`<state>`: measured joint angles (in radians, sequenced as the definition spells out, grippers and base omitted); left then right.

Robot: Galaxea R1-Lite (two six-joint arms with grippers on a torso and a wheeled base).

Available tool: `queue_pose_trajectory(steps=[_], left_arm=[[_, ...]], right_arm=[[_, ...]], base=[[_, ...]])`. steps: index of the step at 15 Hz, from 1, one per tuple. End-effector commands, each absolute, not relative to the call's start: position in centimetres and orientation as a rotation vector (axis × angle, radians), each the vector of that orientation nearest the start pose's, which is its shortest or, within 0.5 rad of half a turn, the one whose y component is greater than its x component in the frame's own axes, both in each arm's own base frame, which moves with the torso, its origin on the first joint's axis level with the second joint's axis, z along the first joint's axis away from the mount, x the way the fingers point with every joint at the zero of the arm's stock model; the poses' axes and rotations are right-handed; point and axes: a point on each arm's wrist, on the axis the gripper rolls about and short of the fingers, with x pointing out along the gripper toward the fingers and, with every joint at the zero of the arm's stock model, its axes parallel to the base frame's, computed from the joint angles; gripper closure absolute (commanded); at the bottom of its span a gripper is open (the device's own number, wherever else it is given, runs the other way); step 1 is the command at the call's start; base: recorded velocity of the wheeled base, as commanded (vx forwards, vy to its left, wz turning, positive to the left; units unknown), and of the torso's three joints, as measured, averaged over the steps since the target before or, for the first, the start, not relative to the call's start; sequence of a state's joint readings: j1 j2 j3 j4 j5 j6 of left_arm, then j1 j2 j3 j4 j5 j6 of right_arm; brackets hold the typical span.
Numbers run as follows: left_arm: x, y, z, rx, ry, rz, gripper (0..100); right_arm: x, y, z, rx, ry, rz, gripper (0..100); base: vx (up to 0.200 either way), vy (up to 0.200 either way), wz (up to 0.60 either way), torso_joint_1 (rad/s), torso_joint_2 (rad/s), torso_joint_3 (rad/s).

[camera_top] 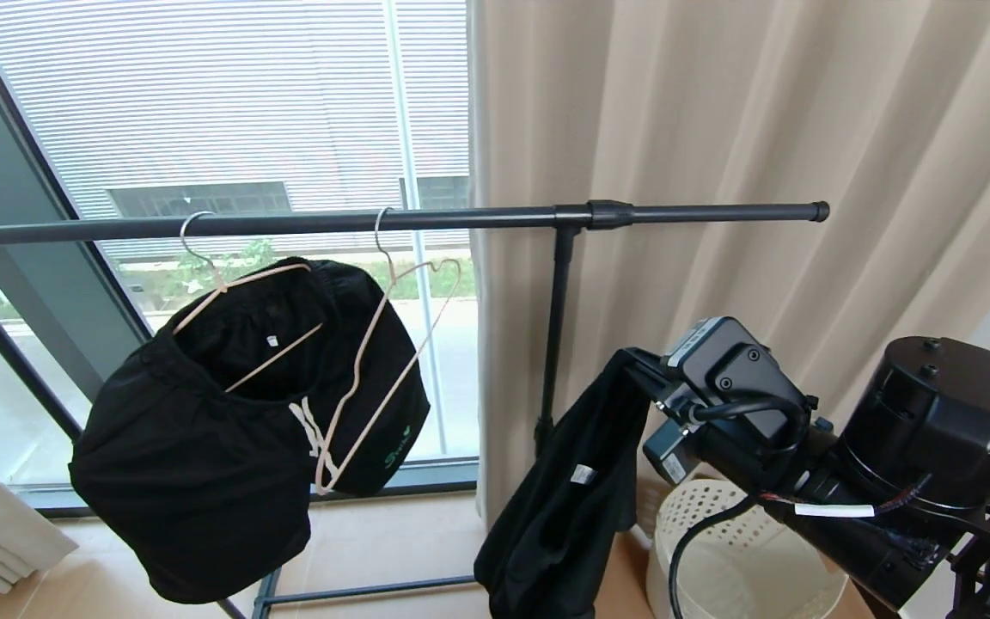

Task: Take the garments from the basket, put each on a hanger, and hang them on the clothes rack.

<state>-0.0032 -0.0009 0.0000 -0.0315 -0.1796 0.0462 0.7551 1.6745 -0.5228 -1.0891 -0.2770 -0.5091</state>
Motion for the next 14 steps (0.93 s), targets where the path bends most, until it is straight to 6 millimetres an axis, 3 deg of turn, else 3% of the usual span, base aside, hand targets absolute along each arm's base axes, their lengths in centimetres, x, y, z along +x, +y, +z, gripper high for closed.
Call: queue_pose_trajectory(steps=[1,6,9,14], left_arm=[[-2.32,-0.4,7.88,0.049,-0.036,-0.183,0],[-2.32,-0.4,7.88,0.047,-0.036,-0.183,0],[-2.32,-0.4,7.88,0.047,-0.036,-0.183,0],[-2.32,-0.39,7.88,0.046,-0.036,-0.182,0]], right_arm=[[20.29,18.23,16.32,-0.53,-0.069,0.481,100],[20.27,18.22,16.27,-0.531,-0.066,0.482,100],[20.27,18.22,16.27,-0.531,-0.066,0.482,100],[20.21,18.22,16.29,-0.531,-0.068,0.483,100]], base=[[0.0,0.2,0.0,0.012,0.0,0.002],[0.0,0.2,0.0,0.001,0.0,0.003],[-0.2,0.2,0.0,-0.001,0.0,0.002],[-0.2,0.0,0.0,-0.003,0.0,0.004]])
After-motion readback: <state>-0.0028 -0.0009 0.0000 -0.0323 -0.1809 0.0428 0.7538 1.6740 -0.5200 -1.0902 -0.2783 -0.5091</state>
